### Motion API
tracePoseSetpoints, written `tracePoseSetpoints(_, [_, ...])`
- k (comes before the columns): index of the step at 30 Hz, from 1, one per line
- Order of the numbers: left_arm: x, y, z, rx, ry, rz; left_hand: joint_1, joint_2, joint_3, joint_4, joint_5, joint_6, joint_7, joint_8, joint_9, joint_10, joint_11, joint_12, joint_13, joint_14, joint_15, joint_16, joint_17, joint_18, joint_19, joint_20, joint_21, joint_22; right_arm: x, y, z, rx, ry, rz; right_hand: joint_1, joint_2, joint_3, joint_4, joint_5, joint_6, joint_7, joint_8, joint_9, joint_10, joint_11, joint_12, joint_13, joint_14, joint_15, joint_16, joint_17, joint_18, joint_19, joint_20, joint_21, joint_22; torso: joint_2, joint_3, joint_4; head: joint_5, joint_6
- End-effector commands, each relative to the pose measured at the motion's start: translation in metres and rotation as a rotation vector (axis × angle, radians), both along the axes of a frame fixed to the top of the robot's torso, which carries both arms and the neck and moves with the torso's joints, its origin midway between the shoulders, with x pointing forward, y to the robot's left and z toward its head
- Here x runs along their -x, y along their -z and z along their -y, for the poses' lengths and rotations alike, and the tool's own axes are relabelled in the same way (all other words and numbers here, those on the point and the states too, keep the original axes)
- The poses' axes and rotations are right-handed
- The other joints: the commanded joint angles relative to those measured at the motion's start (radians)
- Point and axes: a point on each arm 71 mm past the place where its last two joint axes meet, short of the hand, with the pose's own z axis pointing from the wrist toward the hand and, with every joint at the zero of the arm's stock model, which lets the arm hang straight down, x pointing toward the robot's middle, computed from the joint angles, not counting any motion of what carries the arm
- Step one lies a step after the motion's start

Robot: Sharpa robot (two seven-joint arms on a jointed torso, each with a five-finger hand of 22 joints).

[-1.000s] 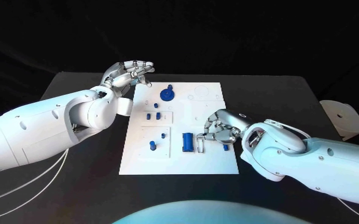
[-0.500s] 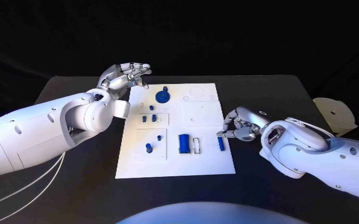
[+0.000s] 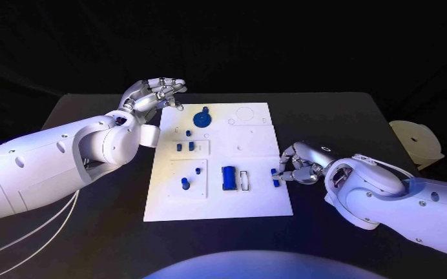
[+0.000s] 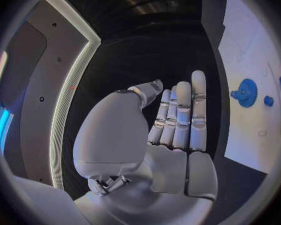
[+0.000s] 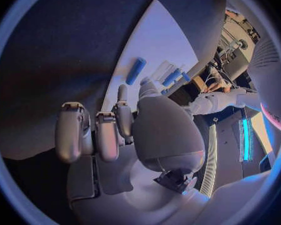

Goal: Assemble the parts on the task board

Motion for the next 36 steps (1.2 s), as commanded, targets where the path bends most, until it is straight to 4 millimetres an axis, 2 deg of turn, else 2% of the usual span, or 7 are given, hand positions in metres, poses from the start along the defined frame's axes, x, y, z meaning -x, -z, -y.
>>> tracePoseSetpoints(1, [0.001, -0.001, 0.001, 0.006, 0.015, 0.007, -0.01, -0.001, -0.001, 0.004, 0.002, -0.009, 0.001, 0.007, 0.002, -0.008, -0.003, 0.008, 0.002, -0.007, 0.002, 0.007, -0.002, 0.015, 0.003, 0.006, -0.007, -0.002, 0.002, 0.005, -0.002, 0.041, -0.019, -0.015, 0.008, 0.002, -0.006, 0.002, 0.004, 0.0, 0.001, -0.003, -0.001, -0.001, -0.001, 0.002, -0.037, 0.061, 0.007, -0.002, 0.055, 0.003, 0.012, 0.007, 0.005, 0.198, 0.0, -0.0004, 0.0001, 0.002, -0.003])
tracePoseSetpoints(15, [0.001, -0.001, 0.001, 0.006, 0.014, 0.007, -0.01, -0.001, 0.0, 0.004, 0.002, -0.009, 0.001, 0.008, 0.002, -0.009, -0.003, 0.009, 0.002, -0.007, 0.002, 0.008, -0.002, 0.015, 0.003, 0.006, -0.007, -0.002, 0.004, 0.018, -0.012, 0.058, -0.04, -0.044, 0.051, 0.028, -0.003, -0.004, 0.0, 0.012, -0.008, -0.004, -0.003, 0.003, -0.007, 0.006, -0.032, 0.063, 0.002, 0.001, 0.064, 0.001, 0.016, 0.005, 0.012, 0.2, 0.0, 0.0002, -0.0005, 0.001, -0.009])
tracePoseSetpoints(19, [0.001, -0.001, 0.001, 0.006, 0.015, 0.007, -0.01, -0.001, 0.0, 0.004, 0.002, -0.009, 0.001, 0.008, 0.002, -0.009, -0.003, 0.009, 0.002, -0.007, 0.002, 0.008, -0.002, 0.015, 0.003, 0.006, -0.007, -0.002, 0.004, 0.022, -0.014, 0.069, -0.048, -0.048, 0.123, 0.051, 0.026, -0.012, -0.078, 0.017, -0.013, -0.009, -0.007, 0.005, -0.013, 0.006, -0.03, 0.064, -0.004, 0.002, 0.067, 0.001, 0.017, 0.0, 0.013, 0.201, -0.001, -0.0006, -0.0013, -0.001, -0.011])
tracePoseSetpoints(25, [0.001, -0.001, 0.002, 0.007, 0.016, 0.007, -0.01, -0.001, 0.0, 0.004, 0.002, -0.009, 0.001, 0.008, 0.002, -0.009, -0.003, 0.009, 0.002, -0.007, 0.002, 0.008, -0.002, 0.015, 0.003, 0.006, -0.007, -0.002, 0.005, 0.025, -0.017, 0.089, -0.061, -0.051, 0.252, 0.066, 0.116, -0.063, -0.084, 0.014, -0.024, -0.023, -0.017, 0.0, -0.023, 0.002, -0.03, 0.064, -0.013, 0.002, 0.069, 0.001, 0.018, -0.008, 0.015, 0.202, -0.001, -0.0002, -0.0004, -0.001, -0.011])
tracePoseSetpoints(30, [0.001, -0.001, 0.001, 0.006, 0.015, 0.007, -0.01, -0.001, 0.0, 0.004, 0.002, -0.009, 0.001, 0.008, 0.002, -0.009, -0.003, 0.009, 0.002, -0.007, 0.002, 0.008, -0.002, 0.015, 0.003, 0.006, -0.007, -0.002, 0.005, 0.025, -0.019, 0.092, -0.064, -0.042, 0.291, 0.023, 0.252, -0.077, -0.026, 0.006, -0.009, -0.028, -0.016, 0.001, -0.017, -0.002, -0.029, 0.064, -0.006, 0.002, 0.073, -0.001, 0.02, -0.008, 0.018, 0.203, -0.001, -0.0006, 0.0, 0.0, -0.011])
tracePoseSetpoints(31, [0.001, -0.001, 0.001, 0.006, 0.015, 0.007, -0.01, -0.001, 0.0, 0.004, 0.002, -0.009, 0.001, 0.008, 0.002, -0.009, -0.003, 0.009, 0.002, -0.007, 0.002, 0.008, -0.002, 0.015, 0.003, 0.006, -0.007, -0.002, 0.006, 0.025, -0.019, 0.09, -0.063, -0.04, 0.246, -0.039, 0.387, -0.057, -0.011, 0.002, 0.004, -0.014, 0.002, 0.006, -0.012, -0.005, -0.03, 0.065, 0.003, 0.002, 0.074, 0.0, 0.021, -0.004, 0.02, 0.204, -0.001, -0.0006, 0.0, 0.0, -0.011])
tracePoseSetpoints(36, [0.001, -0.001, 0.001, 0.005, 0.013, 0.007, -0.01, -0.001, 0.0, 0.004, 0.002, -0.009, 0.001, 0.008, 0.002, -0.009, -0.003, 0.009, 0.002, -0.007, 0.002, 0.008, -0.002, 0.015, 0.003, 0.006, -0.007, -0.002, 0.008, 0.021, -0.022, 0.044, -0.048, -0.028, 0.123, -0.138, 0.685, -0.098, -0.01, -0.007, -0.004, 0.018, 0.042, 0.018, -0.012, 0.004, -0.02, 0.066, -0.001, 0.004, 0.08, -0.002, 0.023, -0.002, 0.025, 0.205, -0.002, -0.0007, -0.0004, 0.002, -0.01])
